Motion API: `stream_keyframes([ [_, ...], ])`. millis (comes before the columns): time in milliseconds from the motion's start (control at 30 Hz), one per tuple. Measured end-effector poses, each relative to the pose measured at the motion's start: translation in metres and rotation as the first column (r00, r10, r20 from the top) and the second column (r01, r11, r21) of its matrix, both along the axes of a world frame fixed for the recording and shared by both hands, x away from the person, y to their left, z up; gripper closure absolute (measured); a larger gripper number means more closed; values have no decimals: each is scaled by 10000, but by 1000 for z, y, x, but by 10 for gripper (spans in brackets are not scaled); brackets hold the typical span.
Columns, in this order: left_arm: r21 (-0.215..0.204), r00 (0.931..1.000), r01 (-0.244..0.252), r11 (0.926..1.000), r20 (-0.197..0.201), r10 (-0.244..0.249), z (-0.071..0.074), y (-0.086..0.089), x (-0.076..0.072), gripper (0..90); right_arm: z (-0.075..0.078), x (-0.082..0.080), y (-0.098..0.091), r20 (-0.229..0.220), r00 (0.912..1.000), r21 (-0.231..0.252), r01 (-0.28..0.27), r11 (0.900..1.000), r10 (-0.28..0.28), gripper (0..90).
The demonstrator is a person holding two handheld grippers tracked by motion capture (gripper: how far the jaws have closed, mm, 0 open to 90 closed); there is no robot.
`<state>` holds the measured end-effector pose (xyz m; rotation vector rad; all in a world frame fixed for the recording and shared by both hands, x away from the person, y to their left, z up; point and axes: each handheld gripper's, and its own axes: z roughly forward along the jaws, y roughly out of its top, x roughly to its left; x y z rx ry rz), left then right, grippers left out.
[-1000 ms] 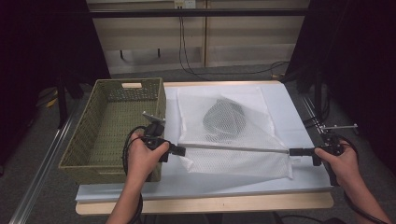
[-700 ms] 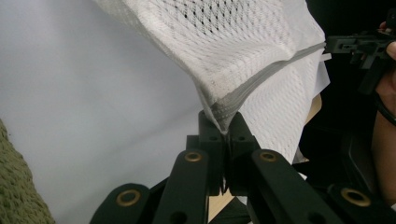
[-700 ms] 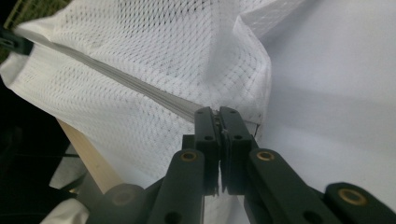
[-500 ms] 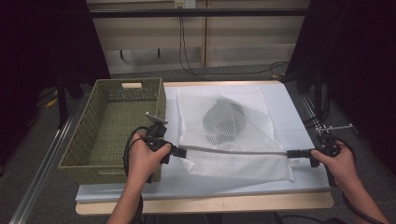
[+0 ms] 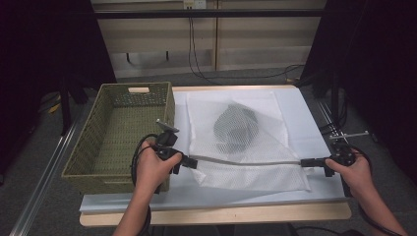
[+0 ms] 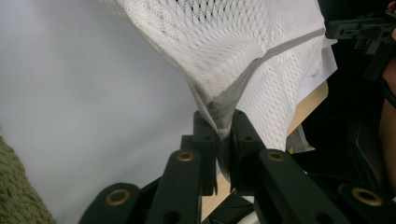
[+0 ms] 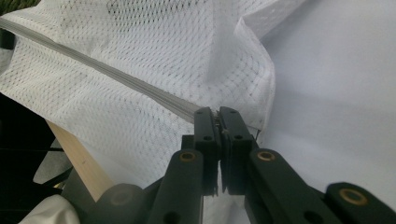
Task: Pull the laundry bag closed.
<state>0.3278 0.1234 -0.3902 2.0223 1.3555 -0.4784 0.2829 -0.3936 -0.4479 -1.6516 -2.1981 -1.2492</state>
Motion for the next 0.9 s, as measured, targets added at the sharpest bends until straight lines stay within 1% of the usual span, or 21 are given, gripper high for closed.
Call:
stream_keyframes([
  [67, 20, 10000, 58, 10000, 39, -58, 0, 0, 0, 799, 1, 0, 1, 99, 9999, 9, 25, 10000, -25, 867],
  [100, 25, 9999, 144, 9999, 50, -144, 0, 1, 0, 764, 1, 0, 1, 131, 9999, 2, 34, 10000, -34, 854],
  [167, 64, 9997, 215, 9997, 76, -216, 1, 1, 0, 755, 1, 0, 1, 247, 9997, 64, 33, 10000, -34, 818],
  [200, -21, 9997, 222, 9998, 115, -222, 1, 2, 0, 731, 2, 0, 2, 300, 9995, 81, 83, 9999, -85, 806],
  [233, -17, 9994, 231, 9997, 250, -230, 2, 2, 0, 710, 2, -1, 2, 311, 9995, 75, 102, 9999, -104, 796],
  [267, -121, 9993, 251, 9996, 276, -248, 3, 2, 0, 643, 3, -1, 2, 423, 9990, -10, 167, 9999, -167, 749],
  [300, -128, 9992, 220, 9997, 330, -216, 4, 2, -1, 643, 3, -1, 2, 423, 9990, -10, 167, 9999, -167, 749],
  [367, -229, 9985, 168, 9996, 529, -155, 6, 2, -2, 598, 3, -1, 3, 582, 9981, -12, 181, 9998, -180, 701],
  [400, -185, 9974, 242, 9995, 686, -229, 7, 2, -2, 561, 3, -1, 4, 681, 9974, -43, 221, 9997, -218, 670],
  [433, -267, 9960, 324, 9991, 840, -300, 7, 1, -2, 548, 4, -1, 4, 801, 9964, -84, 290, 9995, -282, 637],
  [467, -213, 9941, 364, 9991, 1030, -340, 7, 1, -3, 521, 4, -1, 5, 847, 9960, -117, 295, 9995, -285, 616],
  [533, -287, 9934, 282, 9992, 1121, -248, 8, 0, -3, 458, 4, -1, 6, 947, 9951, -176, 305, 9994, -287, 579],
  [567, -280, 9927, 269, 9992, 1179, -234, 9, 1, -3, 414, 4, 0, 7, 1084, 9938, -231, 292, 9993, -265, 526],
  [600, -244, 9903, 251, 9994, 1372, -215, 9, 1, -3, 414, 4, 0, 7, 1084, 9938, -231, 292, 9993, -265, 526],
  [633, -304, 9872, 212, 9993, 1584, -161, 9, 1, -3, 300, 3, 0, 8, 1219, 9923, -369, 279, 9989, -232, 504],
  [667, -303, 9827, 150, 9994, 1849, -91, 9, 0, -3, 300, 3, 0, 8, 1219, 9923, -369, 279, 9989, -232, 504],
  [700, -228, 9793, 230, 9995, 2017, -179, 9, 1, -2, 248, 2, 0, 8, 1401, 9899, -466, 276, 9985, -208, 460],
  [767, -263, 9783, 246, 9994, 2063, -187, 8, -1, -3, 212, 2, 1, 10, 1632, 9862, -511, 371, 9980, -283, 412],
  [833, -48, 9705, 532, 9986, 2356, -506, 6, -4, -2, 191, 2, 1, 10, 1724, 9847, -555, 355, 9978, -254, 398],
  [867, -146, 9702, 424, 9990, 2394, -377, 5, -7, -2, 162, 2, 1, 11, 1755, 9842, -580, 332, 9978, -226, 388],
  [900, -83, 9685, 529, 9986, 2440, -493, 4, -8, -2, 147, 2, 1, 12, 1813, 9831, -576, 347, 9977, -237, 369],
])
